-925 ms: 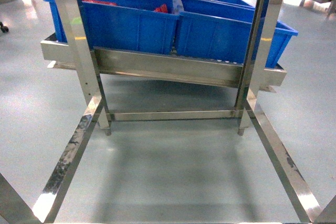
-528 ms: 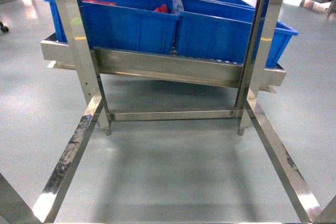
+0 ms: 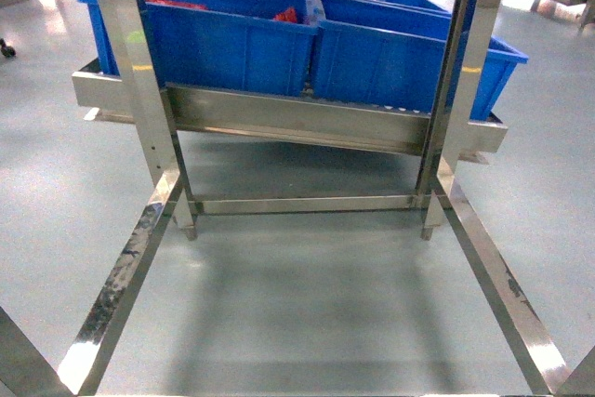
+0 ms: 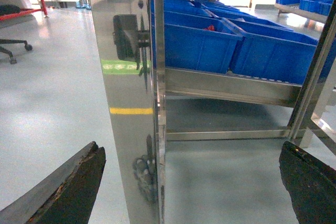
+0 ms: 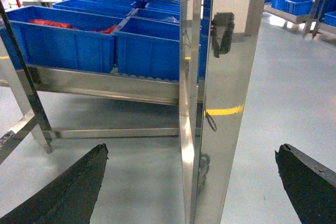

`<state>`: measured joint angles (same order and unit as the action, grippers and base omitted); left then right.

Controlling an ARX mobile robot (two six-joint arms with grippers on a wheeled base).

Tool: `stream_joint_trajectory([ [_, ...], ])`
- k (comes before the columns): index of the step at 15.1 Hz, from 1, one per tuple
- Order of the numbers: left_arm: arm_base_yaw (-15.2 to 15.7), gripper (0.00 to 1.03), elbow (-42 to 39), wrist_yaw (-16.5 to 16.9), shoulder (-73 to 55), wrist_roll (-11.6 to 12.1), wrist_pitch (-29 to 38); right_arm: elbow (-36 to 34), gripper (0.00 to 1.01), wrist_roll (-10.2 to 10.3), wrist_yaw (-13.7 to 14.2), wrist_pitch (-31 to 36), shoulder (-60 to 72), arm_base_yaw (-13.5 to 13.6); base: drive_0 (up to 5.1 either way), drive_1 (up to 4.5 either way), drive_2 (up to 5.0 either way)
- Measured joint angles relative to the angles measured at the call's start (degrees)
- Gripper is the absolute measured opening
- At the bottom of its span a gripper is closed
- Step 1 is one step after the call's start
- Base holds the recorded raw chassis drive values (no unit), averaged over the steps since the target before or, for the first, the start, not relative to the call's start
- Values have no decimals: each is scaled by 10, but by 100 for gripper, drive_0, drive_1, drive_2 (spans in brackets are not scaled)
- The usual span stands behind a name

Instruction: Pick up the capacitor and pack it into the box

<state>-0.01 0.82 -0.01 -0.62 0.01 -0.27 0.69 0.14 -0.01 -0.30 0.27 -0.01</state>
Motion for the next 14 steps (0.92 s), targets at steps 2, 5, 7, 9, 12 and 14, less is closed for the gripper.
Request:
stream_joint_trajectory([
  [2,0,98,0,0,0,0,0,0,98,0,0,0,0,0,0,0,0],
  [5,0,98,0,0,0,0,0,0,98,0,0,0,0,0,0,0,0],
  [7,0,98,0,0,0,0,0,0,98,0,0,0,0,0,0,0,0],
  [9,0,98,0,0,0,0,0,0,98,0,0,0,0,0,0,0,0],
  [12,0,98,0,0,0,0,-2,0,98,0,0,-2,0,0,0,0,0],
  [14,0,98,0,-1,0,0,0,0,98,1,-1,0,0,0,0,0,0],
])
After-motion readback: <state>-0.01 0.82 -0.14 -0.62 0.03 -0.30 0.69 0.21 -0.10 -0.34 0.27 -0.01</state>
